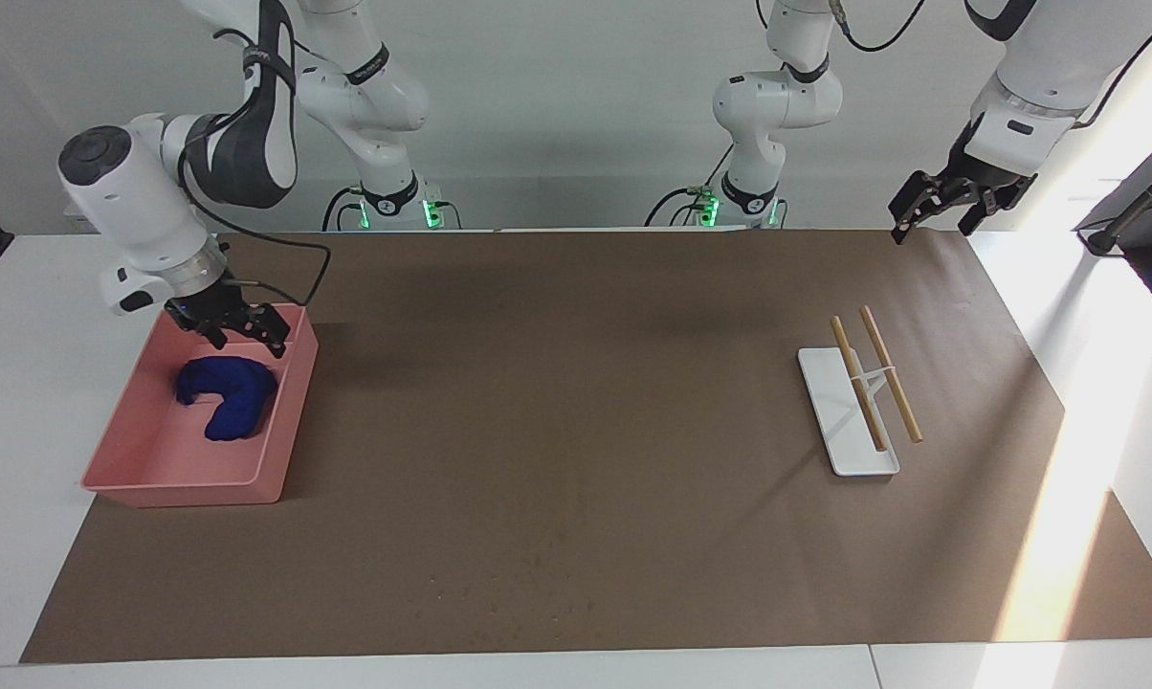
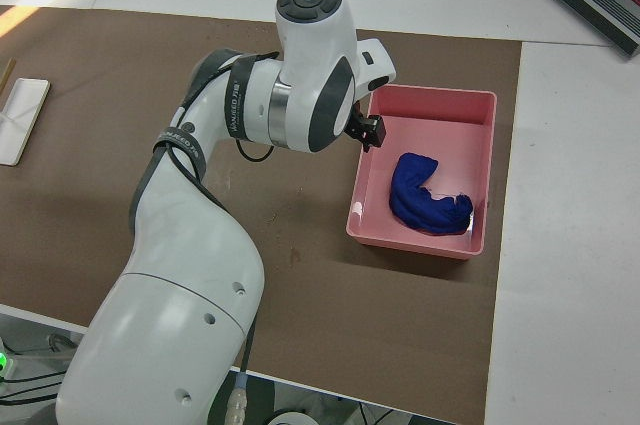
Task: Wipe water with towel using both arms
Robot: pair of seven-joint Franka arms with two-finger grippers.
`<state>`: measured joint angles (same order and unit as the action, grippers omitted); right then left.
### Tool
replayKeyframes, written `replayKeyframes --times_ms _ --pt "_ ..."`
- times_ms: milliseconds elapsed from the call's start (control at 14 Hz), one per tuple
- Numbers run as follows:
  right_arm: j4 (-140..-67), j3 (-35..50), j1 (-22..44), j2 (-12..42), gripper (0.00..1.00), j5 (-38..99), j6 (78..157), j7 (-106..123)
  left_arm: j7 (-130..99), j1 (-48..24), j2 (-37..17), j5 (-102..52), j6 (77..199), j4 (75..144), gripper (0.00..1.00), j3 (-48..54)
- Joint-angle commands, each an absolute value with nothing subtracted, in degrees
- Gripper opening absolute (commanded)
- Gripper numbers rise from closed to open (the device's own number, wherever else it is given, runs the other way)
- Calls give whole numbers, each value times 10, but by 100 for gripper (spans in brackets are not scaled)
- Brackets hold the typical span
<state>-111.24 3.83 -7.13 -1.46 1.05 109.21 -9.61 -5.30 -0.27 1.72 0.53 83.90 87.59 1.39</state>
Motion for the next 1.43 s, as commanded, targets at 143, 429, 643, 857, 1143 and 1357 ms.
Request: replayKeyframes --times_ms 143,429,643,857,1143,1357 --pt "-1025 38 -13 -15 99 16 1004 -162 -54 -6 21 3 845 875 100 8" --pt "-972 38 -2 -8 99 7 966 -163 -59 -11 21 3 844 875 100 9" --pt "-931 37 -6 -2 99 -6 928 -162 -60 -9 21 3 844 875 100 8" --pt "-903 37 -12 9 99 -8 908 -161 -60 -9 21 3 843 875 100 8" --pt "-902 33 -15 9 99 -9 896 -152 -58 -6 21 3 844 875 100 7" --pt "-909 32 -24 5 100 -5 884 -112 -54 -6 21 4 844 873 100 5"
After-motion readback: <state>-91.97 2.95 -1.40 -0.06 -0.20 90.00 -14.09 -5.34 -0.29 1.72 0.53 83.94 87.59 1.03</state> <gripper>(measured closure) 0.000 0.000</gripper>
